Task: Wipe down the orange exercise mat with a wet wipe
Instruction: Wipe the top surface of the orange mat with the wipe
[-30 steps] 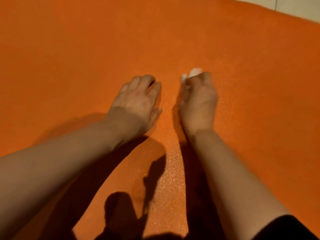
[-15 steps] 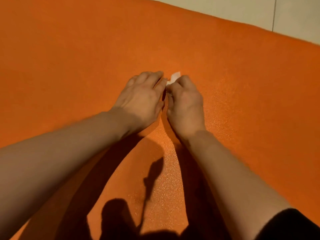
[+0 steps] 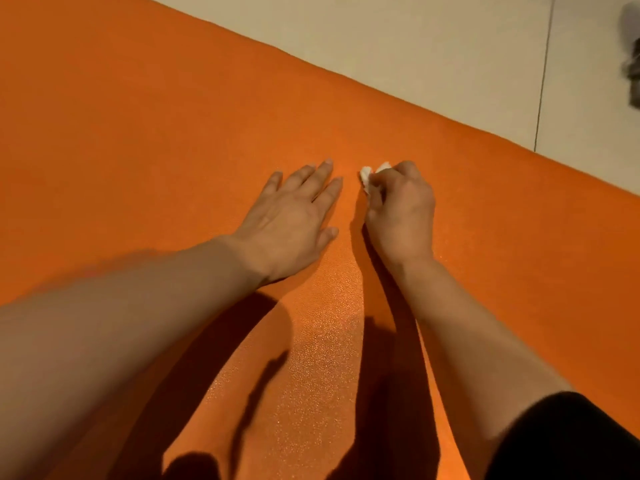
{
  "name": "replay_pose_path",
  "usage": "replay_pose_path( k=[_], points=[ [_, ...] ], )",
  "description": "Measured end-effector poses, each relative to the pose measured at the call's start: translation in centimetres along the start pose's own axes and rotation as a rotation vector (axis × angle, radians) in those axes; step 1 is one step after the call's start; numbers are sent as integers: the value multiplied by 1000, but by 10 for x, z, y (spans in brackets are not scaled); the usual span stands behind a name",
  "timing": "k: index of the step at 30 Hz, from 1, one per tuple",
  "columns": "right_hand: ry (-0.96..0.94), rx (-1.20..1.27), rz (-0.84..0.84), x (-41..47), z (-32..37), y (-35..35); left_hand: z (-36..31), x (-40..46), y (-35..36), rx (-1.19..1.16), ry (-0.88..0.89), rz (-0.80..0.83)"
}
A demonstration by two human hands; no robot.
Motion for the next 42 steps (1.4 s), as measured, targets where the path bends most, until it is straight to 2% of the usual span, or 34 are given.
replay_pose_path(
  k=[3,5,9,11,13,15,17,19,21,23,25,27,30,35,40,42],
  points=[
    [245,-114,-92,31,-51,-24,0,3,0,17,23,19],
    [322,-146,-114,35,-50,-20,2,7,-2,29,32,14],
    [89,-67,21,36,5,11,18,21,-11,8,-27,-32],
    [34,-118,55,47,-4,11,31,26,-13,18,-69,-28],
    [128,-183,3,64,-42,-7,45,27,-10,30,-117,14],
    [309,-232,-80,70,-75,-25,55,26,-4,8,-146,60],
    [365,-220,-99,69,-67,-21,59,26,1,-13,-159,83],
    [268,-133,-78,67,-33,-5,58,27,3,-30,-161,79],
    [72,-77,-11,67,-3,9,58,27,2,-32,-162,67],
    [-5,-128,60,75,-8,15,59,27,0,-40,-153,75],
    [93,-171,34,91,-40,1,59,29,0,-54,-137,97],
    [286,-210,-36,101,-68,-14,59,31,0,-74,-124,125],
    [440,-217,-75,106,-58,-5,61,32,2,-102,-129,167],
    [197,-74,91,121,7,46,61,31,2,-126,-101,186],
    [414,-77,-59,127,-42,22,62,29,5,-112,-74,194],
    [392,-38,-44,134,-22,38,62,29,5,-110,-79,192]
  ],
)
Point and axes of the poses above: each hand's wrist, its own x-axis towards the middle knuckle, its own y-axis out of the palm, z = x × y, the point moved 10 cm from there along x, towards the middle knuckle, and after that the axes turned 7 degrees about y, right-handed, at the moved point
